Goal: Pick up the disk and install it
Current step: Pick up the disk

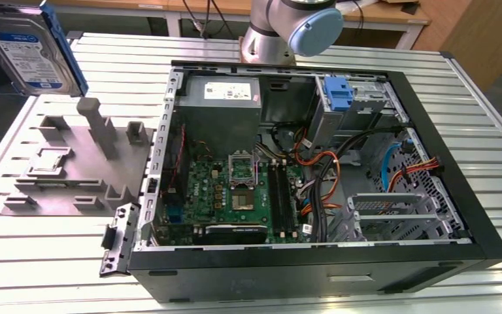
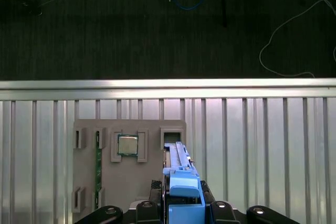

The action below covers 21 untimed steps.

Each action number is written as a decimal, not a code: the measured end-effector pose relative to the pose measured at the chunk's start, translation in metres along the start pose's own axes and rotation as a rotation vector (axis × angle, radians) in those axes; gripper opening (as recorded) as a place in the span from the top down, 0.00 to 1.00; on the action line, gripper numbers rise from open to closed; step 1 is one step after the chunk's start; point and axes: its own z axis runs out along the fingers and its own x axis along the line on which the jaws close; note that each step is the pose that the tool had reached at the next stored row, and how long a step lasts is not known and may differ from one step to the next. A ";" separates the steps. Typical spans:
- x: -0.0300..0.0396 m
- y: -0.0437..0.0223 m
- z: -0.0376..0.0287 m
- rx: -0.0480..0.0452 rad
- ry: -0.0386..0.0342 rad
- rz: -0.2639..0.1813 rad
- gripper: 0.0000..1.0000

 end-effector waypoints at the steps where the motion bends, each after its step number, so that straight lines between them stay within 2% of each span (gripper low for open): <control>1: 0.0000 0.0000 -0.0002 0.0000 0.0000 0.000 0.64; 21: -0.0002 0.0001 -0.0055 0.0000 0.0000 0.000 0.64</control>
